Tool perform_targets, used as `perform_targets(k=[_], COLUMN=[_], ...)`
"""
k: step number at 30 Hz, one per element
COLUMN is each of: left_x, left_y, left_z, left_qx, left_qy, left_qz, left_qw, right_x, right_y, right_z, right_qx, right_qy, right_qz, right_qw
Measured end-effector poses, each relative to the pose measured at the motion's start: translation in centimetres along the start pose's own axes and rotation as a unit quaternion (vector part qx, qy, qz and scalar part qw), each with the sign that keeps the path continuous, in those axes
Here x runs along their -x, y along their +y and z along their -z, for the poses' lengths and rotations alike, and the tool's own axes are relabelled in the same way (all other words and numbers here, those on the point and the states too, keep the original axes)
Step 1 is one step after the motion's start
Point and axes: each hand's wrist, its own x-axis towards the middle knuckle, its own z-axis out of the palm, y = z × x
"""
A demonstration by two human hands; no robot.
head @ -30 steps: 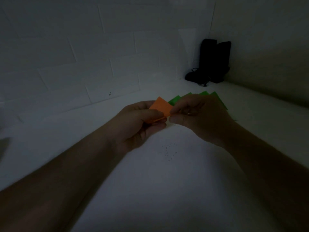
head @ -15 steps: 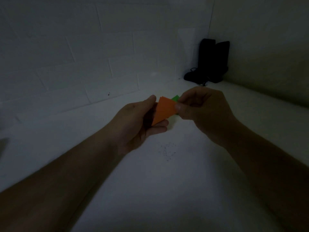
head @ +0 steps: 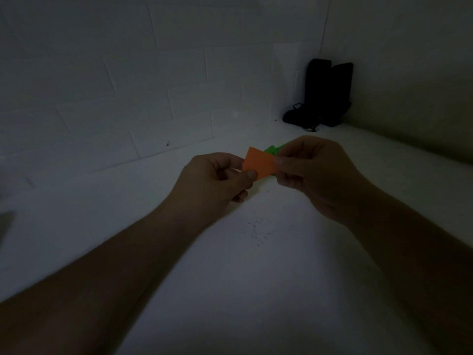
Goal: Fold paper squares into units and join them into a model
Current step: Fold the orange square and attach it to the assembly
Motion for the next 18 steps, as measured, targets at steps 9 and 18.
perform_targets(k=[9, 18], left_x=[0.19, -0.03], left_y=[0.64, 0.4], left_z=[-0.35, -0.12], left_qx=[0.08, 0.085], left_qy=[-0.019, -0.02], left_qz=[0.007, 0.006], left_qw=[0.997, 0.996], right_x=[0.4, 0.74], right_y=[-0.48, -0.2], right_z=[-0.15, -0.87], right_qx=[-0.022, -0.033], right_qy=[0.004, -0.067], right_qz=[-0.044, -0.099], right_qw=[0.999, 0.992])
